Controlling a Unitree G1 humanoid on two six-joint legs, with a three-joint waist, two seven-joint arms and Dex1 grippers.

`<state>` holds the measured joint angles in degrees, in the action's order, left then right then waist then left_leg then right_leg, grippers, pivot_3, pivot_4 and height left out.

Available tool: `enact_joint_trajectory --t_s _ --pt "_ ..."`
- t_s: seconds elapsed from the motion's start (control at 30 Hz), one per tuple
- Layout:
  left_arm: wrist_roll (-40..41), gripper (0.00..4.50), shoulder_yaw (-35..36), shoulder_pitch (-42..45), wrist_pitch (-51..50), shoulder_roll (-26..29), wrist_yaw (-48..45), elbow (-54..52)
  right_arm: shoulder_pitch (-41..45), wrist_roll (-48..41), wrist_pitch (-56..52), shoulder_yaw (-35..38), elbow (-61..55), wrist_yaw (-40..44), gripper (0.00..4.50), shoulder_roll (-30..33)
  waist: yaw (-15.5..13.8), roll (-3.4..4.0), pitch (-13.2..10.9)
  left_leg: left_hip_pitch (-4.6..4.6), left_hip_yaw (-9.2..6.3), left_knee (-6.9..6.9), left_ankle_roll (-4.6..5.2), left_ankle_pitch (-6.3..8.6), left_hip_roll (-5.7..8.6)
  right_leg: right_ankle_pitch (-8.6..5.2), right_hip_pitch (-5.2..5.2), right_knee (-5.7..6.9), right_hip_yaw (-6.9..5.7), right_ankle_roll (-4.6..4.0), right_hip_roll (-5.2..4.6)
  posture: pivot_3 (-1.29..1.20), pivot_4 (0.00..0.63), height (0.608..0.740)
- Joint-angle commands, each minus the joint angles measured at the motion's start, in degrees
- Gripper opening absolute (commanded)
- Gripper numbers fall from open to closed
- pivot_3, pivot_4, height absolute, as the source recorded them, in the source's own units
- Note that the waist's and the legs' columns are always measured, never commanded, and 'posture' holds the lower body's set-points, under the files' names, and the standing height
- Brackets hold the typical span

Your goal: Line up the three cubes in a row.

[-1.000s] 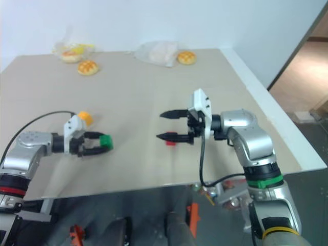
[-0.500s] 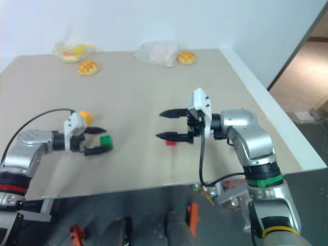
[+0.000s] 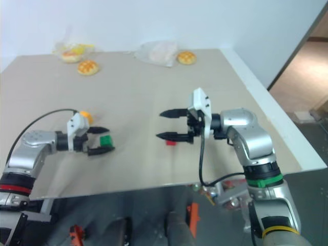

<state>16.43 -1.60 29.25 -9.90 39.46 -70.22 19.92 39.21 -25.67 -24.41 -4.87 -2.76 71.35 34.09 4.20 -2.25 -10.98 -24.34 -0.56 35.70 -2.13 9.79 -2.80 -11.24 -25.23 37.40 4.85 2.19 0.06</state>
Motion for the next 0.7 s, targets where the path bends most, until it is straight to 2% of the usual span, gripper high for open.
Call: enact_joint_trajectory --t_s 0.03,0.2,0.3,0.43,0.53,0.7 --pt "0.1 4.47 1.0 -0.7 0.4 1.3 -1.0 -0.7 1.5 -0.5 0.7 0.2 -0.8 0.4 3.54 0.2 0.0 0.0 0.0 0.0 0.0 0.0 0.0 0.0 0.0 0.0 0.0 0.0 0.0 0.0 0.0 0.0 0.15 0.74" --pt "-0.7 4.47 0.8 -1.4 0.8 2.0 -1.3 -0.8 1.8 -0.4 0.7 0.1 -0.5 0.5 3.54 0.0 0.0 0.0 0.0 0.0 0.0 -0.01 0.0 0.0 0.0 0.0 -0.01 0.0 0.0 0.0 0.0 0.0 0.15 0.74" --pt "-1.1 3.69 0.8 -1.7 1.7 1.6 -0.7 -0.2 1.8 -0.4 0.8 0.0 -0.5 0.5 3.54 -0.1 0.0 0.0 0.0 0.0 0.0 0.0 0.0 0.0 0.0 -0.02 0.0 0.0 0.0 -0.03 0.0 0.0 0.15 0.74" --pt "-1.0 2.3 0.7 -1.9 1.7 1.5 -0.7 -0.6 1.8 -0.4 0.8 0.0 -0.4 0.6 3.54 -0.2 0.0 0.0 0.0 0.0 0.0 0.02 0.0 0.0 0.0 -0.01 0.01 0.0 0.0 -0.03 0.0 0.0 0.15 0.74" --pt "-0.9 1.44 0.6 -1.6 1.5 1.3 -0.6 -0.7 1.8 -0.3 0.8 0.0 -0.4 0.6 3.54 -0.2 0.0 0.0 0.0 0.0 0.0 0.0 0.0 0.0 0.0 -0.02 0.0 0.0 0.0 -0.03 0.0 0.0 0.15 0.74" --pt "-0.8 1.38 -0.3 0.4 1.0 0.2 -1.0 -0.9 1.4 -0.5 0.6 0.6 -0.5 0.8 3.54 0.5 0.0 0.0 0.0 0.0 0.0 0.01 0.0 0.0 0.0 -0.01 0.01 0.0 0.0 -0.02 0.0 0.0 0.15 0.74"
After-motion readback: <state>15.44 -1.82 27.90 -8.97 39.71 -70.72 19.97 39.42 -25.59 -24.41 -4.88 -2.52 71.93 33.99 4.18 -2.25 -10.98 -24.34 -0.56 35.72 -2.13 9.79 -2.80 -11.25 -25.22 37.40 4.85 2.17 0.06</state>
